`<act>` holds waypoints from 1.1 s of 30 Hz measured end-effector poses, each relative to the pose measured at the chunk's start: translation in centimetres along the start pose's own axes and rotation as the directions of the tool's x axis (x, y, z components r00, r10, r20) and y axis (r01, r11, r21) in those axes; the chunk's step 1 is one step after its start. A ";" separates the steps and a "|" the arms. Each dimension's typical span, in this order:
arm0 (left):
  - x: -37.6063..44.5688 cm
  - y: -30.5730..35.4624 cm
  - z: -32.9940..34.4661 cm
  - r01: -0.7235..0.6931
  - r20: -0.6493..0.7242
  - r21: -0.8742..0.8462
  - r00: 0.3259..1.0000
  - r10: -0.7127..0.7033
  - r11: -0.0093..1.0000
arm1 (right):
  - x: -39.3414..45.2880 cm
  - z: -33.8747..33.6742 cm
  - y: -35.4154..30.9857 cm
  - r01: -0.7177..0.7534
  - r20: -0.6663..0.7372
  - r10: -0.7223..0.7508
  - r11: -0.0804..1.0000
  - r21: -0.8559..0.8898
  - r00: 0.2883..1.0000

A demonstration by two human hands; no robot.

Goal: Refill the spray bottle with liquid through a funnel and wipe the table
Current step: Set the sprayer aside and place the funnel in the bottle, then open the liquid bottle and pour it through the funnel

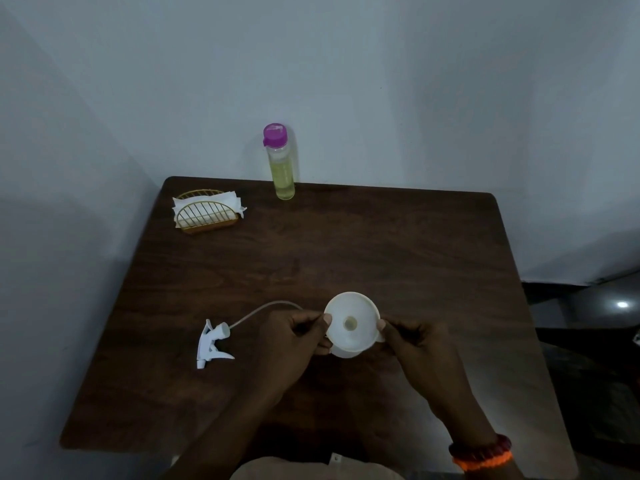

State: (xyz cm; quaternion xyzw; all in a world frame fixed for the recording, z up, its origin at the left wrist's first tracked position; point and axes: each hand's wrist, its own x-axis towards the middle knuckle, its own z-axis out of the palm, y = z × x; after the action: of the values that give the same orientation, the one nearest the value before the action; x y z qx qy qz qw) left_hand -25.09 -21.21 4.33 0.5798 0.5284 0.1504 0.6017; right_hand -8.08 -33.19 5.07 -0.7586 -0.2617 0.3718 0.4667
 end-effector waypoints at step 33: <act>29.5 11.8 -7.9 -0.425 -0.307 0.373 0.783 0.542 0.825 | 34.7 14.9 -9.4 0.426 0.276 -0.334 0.801 -0.422 0.901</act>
State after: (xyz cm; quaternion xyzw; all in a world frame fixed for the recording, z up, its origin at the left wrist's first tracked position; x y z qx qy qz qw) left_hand -14.69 9.78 2.62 0.7332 0.4874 0.3389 0.3317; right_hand -0.26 4.30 -1.81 -0.7422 -0.5342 0.2650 0.3060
